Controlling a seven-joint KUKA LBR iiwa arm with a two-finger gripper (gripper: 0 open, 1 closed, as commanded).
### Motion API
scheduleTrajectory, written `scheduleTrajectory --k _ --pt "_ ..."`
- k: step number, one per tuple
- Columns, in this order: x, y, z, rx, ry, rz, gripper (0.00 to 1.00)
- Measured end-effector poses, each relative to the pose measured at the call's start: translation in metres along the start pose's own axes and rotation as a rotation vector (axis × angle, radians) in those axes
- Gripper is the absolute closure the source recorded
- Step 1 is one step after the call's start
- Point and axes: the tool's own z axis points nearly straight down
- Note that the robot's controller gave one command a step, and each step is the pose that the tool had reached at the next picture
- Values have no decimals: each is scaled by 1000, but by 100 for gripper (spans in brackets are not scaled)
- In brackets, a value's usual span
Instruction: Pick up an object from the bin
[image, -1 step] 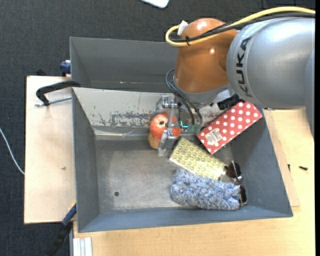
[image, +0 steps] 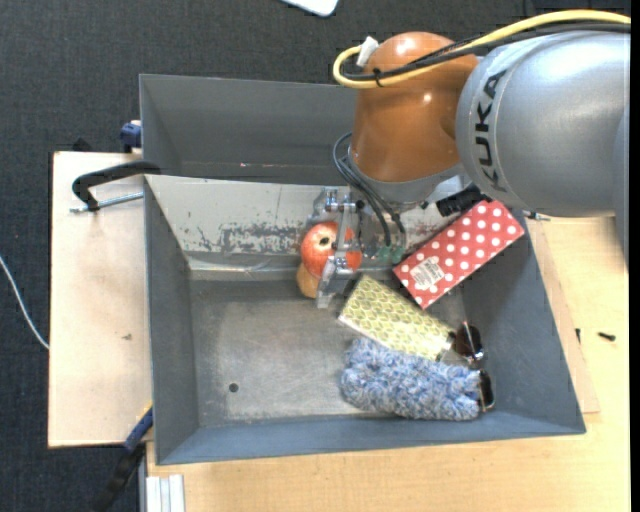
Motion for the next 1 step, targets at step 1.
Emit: scheduleTrajectory --k 1 --pt "2 -26 53 -1 -2 90 0"
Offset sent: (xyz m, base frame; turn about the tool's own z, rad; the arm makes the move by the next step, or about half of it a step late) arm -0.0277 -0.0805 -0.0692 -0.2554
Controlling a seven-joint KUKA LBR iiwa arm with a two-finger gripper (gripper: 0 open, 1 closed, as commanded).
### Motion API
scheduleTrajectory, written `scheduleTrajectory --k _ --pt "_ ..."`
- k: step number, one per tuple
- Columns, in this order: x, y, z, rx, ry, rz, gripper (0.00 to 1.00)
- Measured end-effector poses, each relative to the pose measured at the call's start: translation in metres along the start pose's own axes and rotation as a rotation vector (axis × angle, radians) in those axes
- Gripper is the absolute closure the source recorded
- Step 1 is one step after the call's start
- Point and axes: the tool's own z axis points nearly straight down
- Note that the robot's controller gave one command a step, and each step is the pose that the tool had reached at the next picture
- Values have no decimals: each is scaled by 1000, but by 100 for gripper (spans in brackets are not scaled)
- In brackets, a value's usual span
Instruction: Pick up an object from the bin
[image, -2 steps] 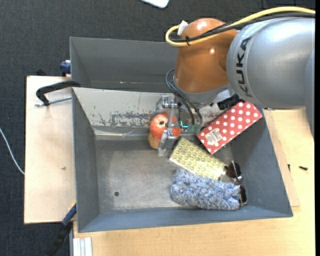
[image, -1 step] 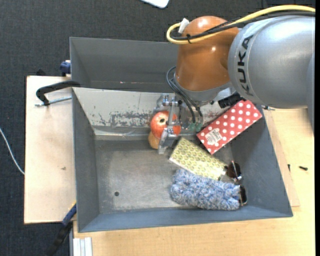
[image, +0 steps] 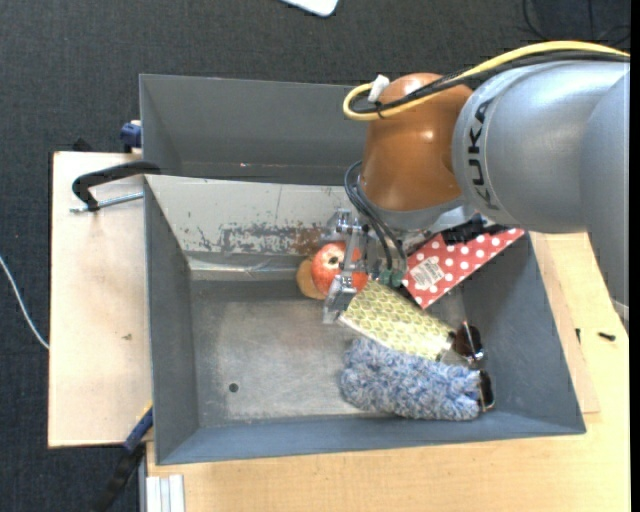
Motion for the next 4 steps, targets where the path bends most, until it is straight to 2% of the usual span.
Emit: scheduleTrajectory --k 1,2,3,4 --pt "11 -31 19 1 3 -151 0" --pt "2 -34 21 0 -3 -267 0" --pt "16 -71 48 4 -23 17 0" --pt "35 -108 84 -3 -21 -615 100"
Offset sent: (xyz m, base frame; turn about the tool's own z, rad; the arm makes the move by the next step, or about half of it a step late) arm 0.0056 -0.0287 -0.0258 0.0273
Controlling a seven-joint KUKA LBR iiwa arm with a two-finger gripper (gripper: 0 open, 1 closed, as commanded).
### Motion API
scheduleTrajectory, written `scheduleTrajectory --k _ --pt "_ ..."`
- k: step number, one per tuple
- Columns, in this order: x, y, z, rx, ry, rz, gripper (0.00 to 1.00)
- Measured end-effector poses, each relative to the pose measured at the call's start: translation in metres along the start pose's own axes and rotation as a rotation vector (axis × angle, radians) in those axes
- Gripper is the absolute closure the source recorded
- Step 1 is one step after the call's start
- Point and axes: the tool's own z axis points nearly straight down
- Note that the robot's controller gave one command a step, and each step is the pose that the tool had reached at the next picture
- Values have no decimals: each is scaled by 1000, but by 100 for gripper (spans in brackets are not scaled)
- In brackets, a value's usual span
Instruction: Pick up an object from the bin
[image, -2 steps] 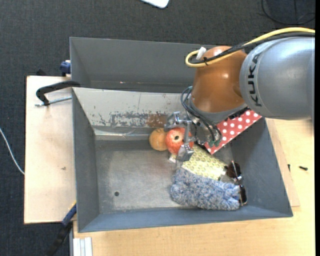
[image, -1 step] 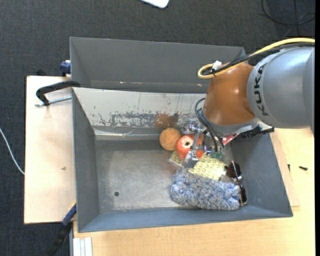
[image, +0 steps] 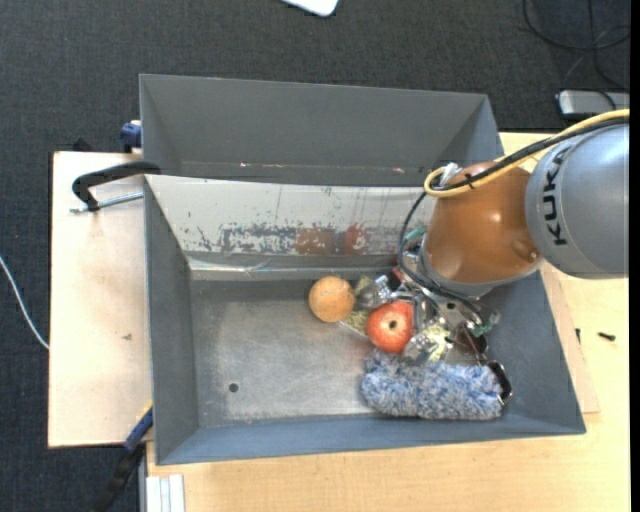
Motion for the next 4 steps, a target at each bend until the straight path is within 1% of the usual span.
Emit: scheduleTrajectory --k 1,2,3,4 --pt "0 0 0 0 0 -1 100" --pt "1 1 -4 -2 6 -1 100" --pt "3 2 -22 -7 20 -1 100" --pt "1 1 -43 -3 19 0 100"
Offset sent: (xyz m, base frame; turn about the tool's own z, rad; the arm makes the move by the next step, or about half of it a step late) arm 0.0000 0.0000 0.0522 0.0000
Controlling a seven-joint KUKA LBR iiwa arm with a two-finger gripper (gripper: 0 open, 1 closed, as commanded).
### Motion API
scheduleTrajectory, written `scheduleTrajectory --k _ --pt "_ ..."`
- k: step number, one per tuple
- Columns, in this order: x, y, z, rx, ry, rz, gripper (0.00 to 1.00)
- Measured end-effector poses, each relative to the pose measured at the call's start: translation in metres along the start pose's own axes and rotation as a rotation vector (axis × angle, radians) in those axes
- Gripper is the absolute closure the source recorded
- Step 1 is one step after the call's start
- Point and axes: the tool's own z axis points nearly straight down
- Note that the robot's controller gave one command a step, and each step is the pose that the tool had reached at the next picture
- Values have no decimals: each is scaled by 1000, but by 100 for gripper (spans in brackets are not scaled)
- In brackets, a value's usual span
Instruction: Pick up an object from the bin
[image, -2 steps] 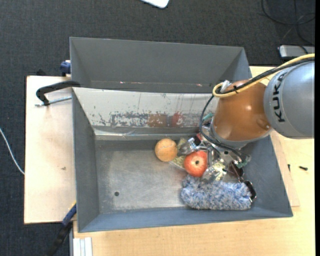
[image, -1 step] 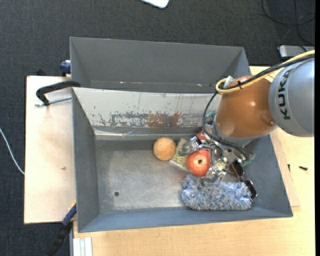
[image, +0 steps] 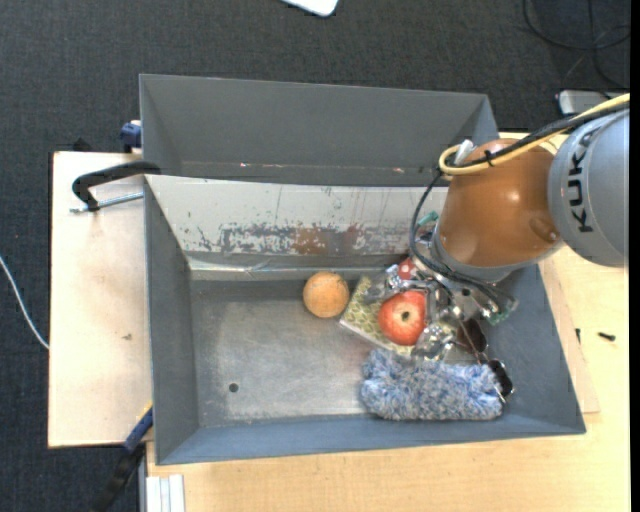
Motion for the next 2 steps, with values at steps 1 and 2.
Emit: scheduleTrajectory --k 1,2 --pt "-1 0 -12 2 -2 1 100" --pt "0 0 -26 -1 2 1 100"
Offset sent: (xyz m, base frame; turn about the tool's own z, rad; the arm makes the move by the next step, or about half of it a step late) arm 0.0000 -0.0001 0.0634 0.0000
